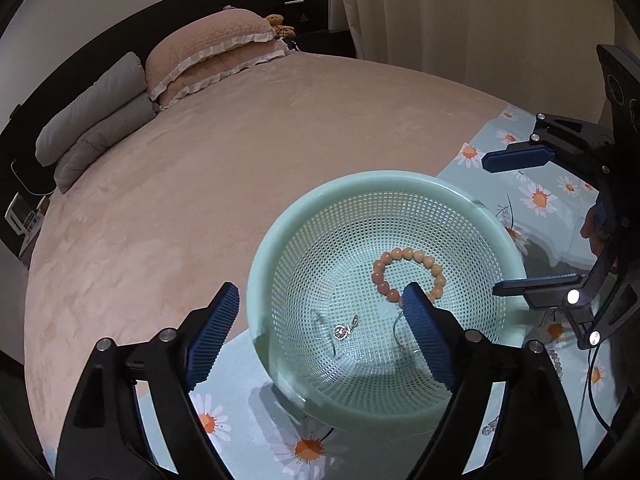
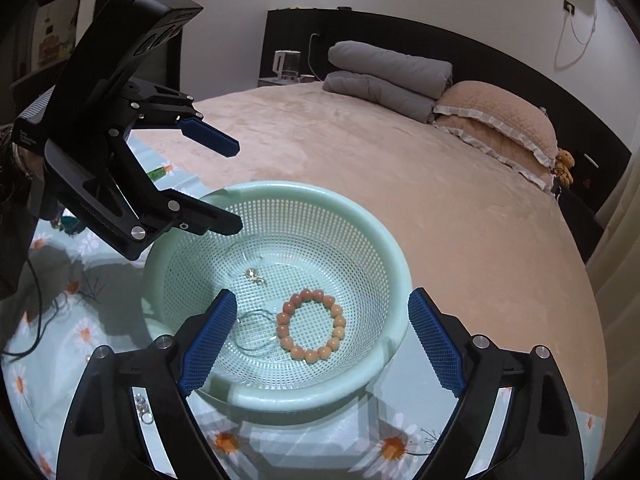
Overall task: Organize jewelry
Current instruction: 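Lower both hoop earrings into the green basket and open both tools, then grasp the pink bead bracelet with the right tool while the left tool grasps a pearl earring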
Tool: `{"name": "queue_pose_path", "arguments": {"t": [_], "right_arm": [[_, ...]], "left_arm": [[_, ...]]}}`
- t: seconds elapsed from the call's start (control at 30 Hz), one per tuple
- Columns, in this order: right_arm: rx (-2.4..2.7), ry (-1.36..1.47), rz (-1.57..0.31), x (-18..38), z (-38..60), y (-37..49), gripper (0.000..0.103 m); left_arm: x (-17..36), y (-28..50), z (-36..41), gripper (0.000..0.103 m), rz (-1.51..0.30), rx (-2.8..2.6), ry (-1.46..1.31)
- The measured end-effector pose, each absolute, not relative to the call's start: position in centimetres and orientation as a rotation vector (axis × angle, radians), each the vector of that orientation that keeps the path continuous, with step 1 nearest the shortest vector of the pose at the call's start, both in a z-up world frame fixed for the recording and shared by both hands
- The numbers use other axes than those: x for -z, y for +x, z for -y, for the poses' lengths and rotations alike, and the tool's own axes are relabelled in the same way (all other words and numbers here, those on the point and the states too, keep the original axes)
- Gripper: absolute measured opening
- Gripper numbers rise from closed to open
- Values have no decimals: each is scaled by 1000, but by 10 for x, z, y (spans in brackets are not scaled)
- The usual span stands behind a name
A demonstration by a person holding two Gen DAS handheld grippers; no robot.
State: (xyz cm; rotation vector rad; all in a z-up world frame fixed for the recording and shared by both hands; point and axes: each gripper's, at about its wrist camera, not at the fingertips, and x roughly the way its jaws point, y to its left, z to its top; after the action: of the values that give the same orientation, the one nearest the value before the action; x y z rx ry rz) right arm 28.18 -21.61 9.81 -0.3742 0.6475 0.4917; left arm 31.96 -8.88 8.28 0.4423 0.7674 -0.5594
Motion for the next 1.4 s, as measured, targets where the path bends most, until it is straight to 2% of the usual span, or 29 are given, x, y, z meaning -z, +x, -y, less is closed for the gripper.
{"name": "queue_pose_path", "arguments": {"t": [0.2, 0.73, 1.07, 1.4], "right_arm": [[-488, -395, -643, -115, 212, 270, 85], [-421, -397, -631, -145, 225, 207, 86], [-436, -404, -639, -139, 240, 145, 86], [-429, -339, -733, -96, 246, 123, 86]], "left_arm": [[-93, 308, 77, 97, -778, 507, 453], [-118, 253, 27, 97, -799, 432, 386], [-88, 205, 8, 97, -856, 421, 393], [-31, 185, 7, 97, -971, 423, 367]]}}
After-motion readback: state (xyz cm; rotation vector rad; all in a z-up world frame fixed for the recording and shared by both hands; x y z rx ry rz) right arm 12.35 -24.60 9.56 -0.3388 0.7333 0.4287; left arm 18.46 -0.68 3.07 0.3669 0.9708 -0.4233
